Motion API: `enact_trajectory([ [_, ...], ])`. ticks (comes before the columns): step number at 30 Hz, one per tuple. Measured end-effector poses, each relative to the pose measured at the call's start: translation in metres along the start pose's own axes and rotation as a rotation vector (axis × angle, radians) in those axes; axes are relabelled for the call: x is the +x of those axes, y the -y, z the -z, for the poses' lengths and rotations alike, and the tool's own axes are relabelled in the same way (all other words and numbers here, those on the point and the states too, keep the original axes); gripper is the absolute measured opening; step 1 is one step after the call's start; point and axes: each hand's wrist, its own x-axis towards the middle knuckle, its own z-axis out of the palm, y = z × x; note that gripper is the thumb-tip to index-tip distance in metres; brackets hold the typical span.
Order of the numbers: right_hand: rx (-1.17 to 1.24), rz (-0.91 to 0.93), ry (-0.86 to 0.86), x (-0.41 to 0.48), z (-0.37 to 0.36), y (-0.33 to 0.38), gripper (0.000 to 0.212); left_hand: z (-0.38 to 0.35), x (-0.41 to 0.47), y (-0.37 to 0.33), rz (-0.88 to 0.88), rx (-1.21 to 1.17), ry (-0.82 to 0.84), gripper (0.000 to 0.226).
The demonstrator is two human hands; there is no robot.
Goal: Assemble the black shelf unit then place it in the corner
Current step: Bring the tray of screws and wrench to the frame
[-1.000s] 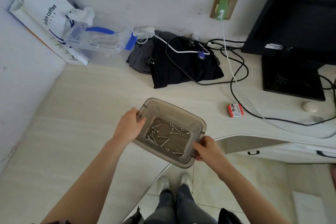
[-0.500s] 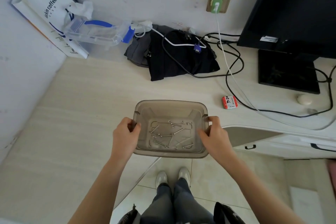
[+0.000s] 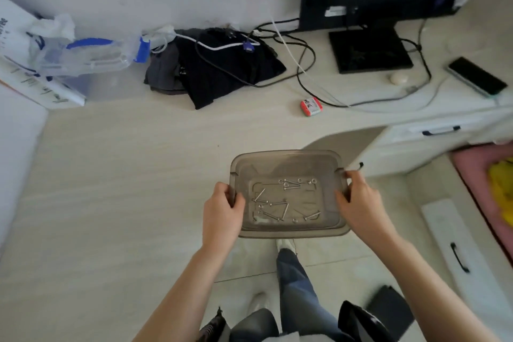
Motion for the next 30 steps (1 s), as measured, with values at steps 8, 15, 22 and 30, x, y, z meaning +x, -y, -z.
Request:
enact_trajectory([
  [8, 0.104, -0.227, -0.137, -0.138, -0.027, -0.067, 0.03, -0.003, -0.072, 0.03, -0.142, 0.108, 0.201, 0.015],
  [15, 0.152, -0.373, -0.293, -0.237, -0.018, -0.128, 0.028, -0.028, -0.14, 0.02, -0.319, 0.162, 0.363, 0.018],
  [22, 0.255, -0.493, -0.395, -0.319, 0.009, -0.194, 0.029, -0.075, -0.216, -0.012, -0.478, 0.172, 0.475, 0.024],
  [30, 0.254, -0.594, -0.552, -0.44, 0.071, -0.302, 0.029, -0.167, -0.362, -0.048, -0.547, 0.143, 0.588, 0.032],
])
